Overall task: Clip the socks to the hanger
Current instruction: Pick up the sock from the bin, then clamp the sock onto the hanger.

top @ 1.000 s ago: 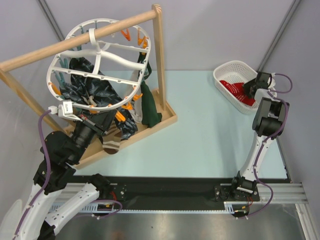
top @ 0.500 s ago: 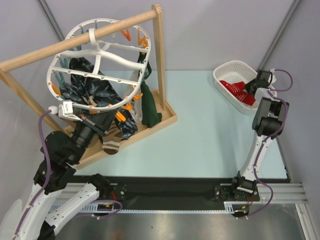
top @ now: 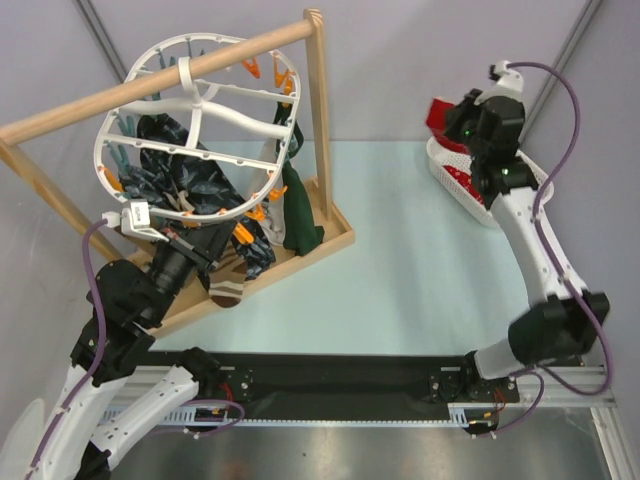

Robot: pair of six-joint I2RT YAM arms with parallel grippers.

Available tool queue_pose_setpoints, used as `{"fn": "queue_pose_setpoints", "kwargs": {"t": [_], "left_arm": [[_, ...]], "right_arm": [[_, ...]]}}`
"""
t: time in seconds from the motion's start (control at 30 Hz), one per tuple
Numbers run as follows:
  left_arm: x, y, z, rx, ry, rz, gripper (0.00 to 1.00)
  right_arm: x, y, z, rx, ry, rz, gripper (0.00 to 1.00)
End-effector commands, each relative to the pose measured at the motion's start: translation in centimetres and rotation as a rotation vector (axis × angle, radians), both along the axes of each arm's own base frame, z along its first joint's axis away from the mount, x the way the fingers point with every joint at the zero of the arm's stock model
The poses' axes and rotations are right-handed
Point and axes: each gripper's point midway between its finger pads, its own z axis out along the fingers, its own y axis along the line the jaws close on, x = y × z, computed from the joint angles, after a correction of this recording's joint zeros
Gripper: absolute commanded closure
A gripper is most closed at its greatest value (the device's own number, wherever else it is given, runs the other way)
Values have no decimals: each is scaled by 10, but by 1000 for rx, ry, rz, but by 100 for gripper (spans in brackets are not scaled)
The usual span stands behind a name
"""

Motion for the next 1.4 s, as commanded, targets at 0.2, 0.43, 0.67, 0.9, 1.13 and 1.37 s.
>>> {"fn": "queue_pose_setpoints", "kwargs": {"t": [0.2, 0.43, 0.67, 0.9, 1.13, 1.37], "left_arm": [[1, 2, 2, -1, -1, 12, 100], [0, 2, 8, -4, -11, 9, 100], [-3, -3, 8, -20, -6, -22, 100], [-7, -1, 14, -31, -15, -27, 100], [-13, -1, 19, -38, -32, -45, 100], [-15, -2, 21, -38, -42, -55, 100]], "right_arm": [[-172, 173, 25, -116, -88, 642, 100], [-283, 265, 20, -51, -131, 1128, 100], [-329, 331, 7, 22, -89, 1408, 100], [-341, 368, 10, 109, -78, 1516, 100], [-334, 382, 21, 204, -46, 1545, 100], [-325, 389, 28, 277, -17, 1593, 100]]}}
